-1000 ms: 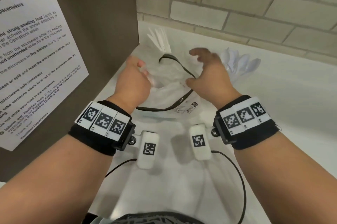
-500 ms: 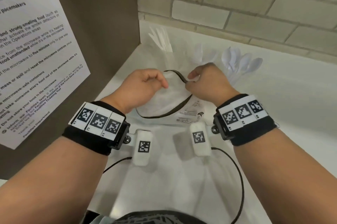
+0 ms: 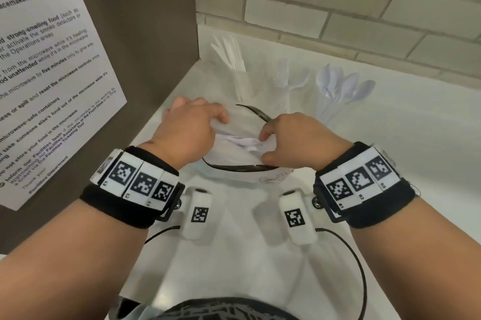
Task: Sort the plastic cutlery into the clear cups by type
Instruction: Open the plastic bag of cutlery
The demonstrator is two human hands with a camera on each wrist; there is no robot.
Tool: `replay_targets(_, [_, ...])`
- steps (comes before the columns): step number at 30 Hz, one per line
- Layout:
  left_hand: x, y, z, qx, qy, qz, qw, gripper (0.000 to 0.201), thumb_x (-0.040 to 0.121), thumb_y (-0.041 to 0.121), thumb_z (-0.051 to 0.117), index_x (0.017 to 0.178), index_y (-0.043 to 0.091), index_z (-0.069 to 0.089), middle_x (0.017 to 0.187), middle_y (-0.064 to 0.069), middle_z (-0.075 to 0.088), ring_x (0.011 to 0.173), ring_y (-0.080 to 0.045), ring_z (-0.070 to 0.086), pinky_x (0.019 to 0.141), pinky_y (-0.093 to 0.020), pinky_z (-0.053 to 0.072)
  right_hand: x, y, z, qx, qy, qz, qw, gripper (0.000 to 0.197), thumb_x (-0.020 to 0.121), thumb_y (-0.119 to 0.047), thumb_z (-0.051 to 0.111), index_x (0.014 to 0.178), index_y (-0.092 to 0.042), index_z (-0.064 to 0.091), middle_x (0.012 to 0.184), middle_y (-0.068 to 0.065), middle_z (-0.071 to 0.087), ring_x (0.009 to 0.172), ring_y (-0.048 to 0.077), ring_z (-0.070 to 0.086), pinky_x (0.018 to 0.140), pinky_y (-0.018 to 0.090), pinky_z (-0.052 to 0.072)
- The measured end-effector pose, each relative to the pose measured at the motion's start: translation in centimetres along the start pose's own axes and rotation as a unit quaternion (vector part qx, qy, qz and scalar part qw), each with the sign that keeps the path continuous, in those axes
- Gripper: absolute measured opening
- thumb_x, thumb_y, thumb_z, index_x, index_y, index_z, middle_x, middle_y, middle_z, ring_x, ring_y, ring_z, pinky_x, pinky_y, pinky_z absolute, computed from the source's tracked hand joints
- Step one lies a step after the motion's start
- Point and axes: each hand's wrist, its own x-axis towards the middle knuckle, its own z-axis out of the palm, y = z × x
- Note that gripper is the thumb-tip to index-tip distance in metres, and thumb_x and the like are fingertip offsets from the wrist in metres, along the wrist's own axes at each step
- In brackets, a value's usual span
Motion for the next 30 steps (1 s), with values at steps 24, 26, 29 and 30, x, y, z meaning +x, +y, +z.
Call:
replay_targets(24, [-0.2, 1.4, 0.3, -0.092, -0.145, -0.091, 0.981, 0.042, 0.096, 0.006, 0.040, 0.133, 0.019, 0.054, 0.139, -0.002, 0.053, 0.123, -0.019, 0.051, 0.091, -0.017, 0.036, 1.2, 3.8, 2.9, 0.247, 0.053, -0.025, 0.967, 0.080, 0.064, -0.011, 0.082, 0.136, -0.026, 0.050, 0.115, -0.007, 0.048, 0.106, 0.008, 0.052, 0.084, 0.001, 0.035])
replay_targets(26, [-0.2, 1.7, 0.7, -0.080, -0.106, -0.140, 0.981, 0.032, 0.096, 0.006, 0.039, 0.123, 0.007, 0.056, 0.134, -0.014, 0.054, 0.122, -0.029, 0.050, 0.090, -0.025, 0.038, 1.1, 3.2, 2.6, 0.223, 0.209, -0.058, 0.950, 0.051, 0.066, -0.015, 0.081, 0.114, -0.025, 0.068, 0.109, -0.007, 0.054, 0.108, 0.015, 0.051, 0.098, 0.024, 0.041])
replay_targets(29, [-0.7, 2.7, 1.1, -0.134, -0.099, -0.189, 0.968, 0.026, 0.094, 0.006, 0.041, 0.070, 0.011, 0.048, 0.088, -0.015, 0.058, 0.085, -0.032, 0.057, 0.067, -0.031, 0.045, 0.6, 1.1, 2.1, 0.135, 0.325, -0.025, 0.936, 0.019, 0.078, -0.033, 0.071, 0.095, -0.025, 0.073, 0.086, -0.004, 0.054, 0.086, 0.023, 0.055, 0.078, 0.038, 0.049])
replay_targets(30, [-0.8, 3.0, 1.3, -0.163, -0.123, -0.203, 0.958, 0.027, 0.094, 0.008, 0.042, 0.067, 0.010, 0.047, 0.079, -0.013, 0.057, 0.075, -0.029, 0.057, 0.065, -0.033, 0.050, 0.5, 0.5, 2.2, 0.112, 0.250, 0.017, 0.962, 0.027, 0.082, -0.045, 0.065, 0.100, -0.025, 0.069, 0.086, -0.004, 0.055, 0.084, 0.022, 0.057, 0.074, 0.035, 0.049])
